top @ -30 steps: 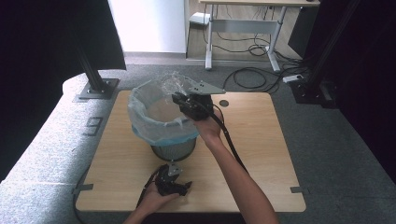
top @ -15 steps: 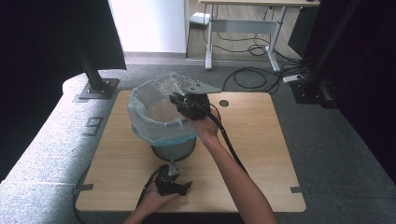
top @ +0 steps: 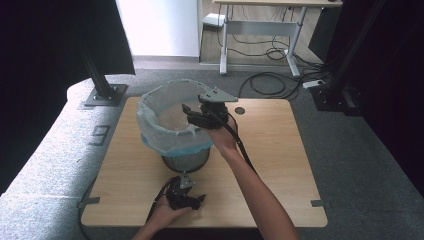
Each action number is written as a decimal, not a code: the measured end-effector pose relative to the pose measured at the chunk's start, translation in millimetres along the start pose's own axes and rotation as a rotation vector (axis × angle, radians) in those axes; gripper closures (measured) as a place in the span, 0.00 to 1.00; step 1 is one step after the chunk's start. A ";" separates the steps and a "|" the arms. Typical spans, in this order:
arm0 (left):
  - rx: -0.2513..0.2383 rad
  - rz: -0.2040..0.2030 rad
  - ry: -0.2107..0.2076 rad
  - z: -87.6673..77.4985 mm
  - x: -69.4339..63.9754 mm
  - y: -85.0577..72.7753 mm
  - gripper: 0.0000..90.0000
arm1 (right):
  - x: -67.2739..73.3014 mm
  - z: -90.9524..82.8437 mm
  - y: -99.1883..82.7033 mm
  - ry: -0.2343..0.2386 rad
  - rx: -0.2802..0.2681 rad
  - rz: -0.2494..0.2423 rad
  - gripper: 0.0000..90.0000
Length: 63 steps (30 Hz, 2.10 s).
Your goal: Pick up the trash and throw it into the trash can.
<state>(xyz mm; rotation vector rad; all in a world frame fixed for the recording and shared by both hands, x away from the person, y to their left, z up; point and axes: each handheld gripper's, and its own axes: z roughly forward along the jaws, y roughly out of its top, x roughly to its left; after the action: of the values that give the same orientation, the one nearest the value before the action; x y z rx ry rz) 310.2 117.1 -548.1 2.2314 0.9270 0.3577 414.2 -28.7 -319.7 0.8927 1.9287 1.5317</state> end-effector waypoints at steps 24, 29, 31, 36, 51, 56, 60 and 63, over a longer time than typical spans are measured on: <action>0.001 0.000 0.000 -0.1 0.0 0.0 0.17 | -9.6 -24.7 -11.7 -0.020 0.000 -0.016 0.35; 0.000 0.000 0.000 -0.1 -0.1 0.0 0.17 | -16.4 -34.0 -17.7 -0.034 -0.002 -0.018 0.34; 0.001 0.000 0.000 -0.1 0.0 0.0 0.17 | -19.1 -38.9 -20.1 -0.037 -0.007 -0.014 0.34; 0.001 0.000 0.000 -0.1 0.0 0.1 0.17 | -23.0 -49.4 -26.8 -0.031 -0.016 -0.017 0.34; -0.005 -0.008 -0.002 0.1 -0.6 0.0 0.17 | -39.3 -93.1 -69.0 -0.045 -0.015 -0.002 0.33; -0.004 -0.007 0.001 -0.1 -0.6 -0.1 0.17 | -45.7 -105.1 -82.6 -0.065 0.010 0.000 0.33; -0.005 -0.008 0.001 -0.1 -0.6 -0.1 0.17 | -51.2 -111.8 -91.2 -0.079 0.026 0.004 0.33; -0.004 -0.008 0.000 -0.2 -0.6 -0.1 0.17 | -57.1 -117.1 -100.9 -0.095 0.042 0.016 0.33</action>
<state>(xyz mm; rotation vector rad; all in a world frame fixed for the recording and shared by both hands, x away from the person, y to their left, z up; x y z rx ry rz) 309.6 116.8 -548.0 2.2236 0.9337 0.3561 346.9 -160.9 -391.4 0.9838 1.8968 1.4361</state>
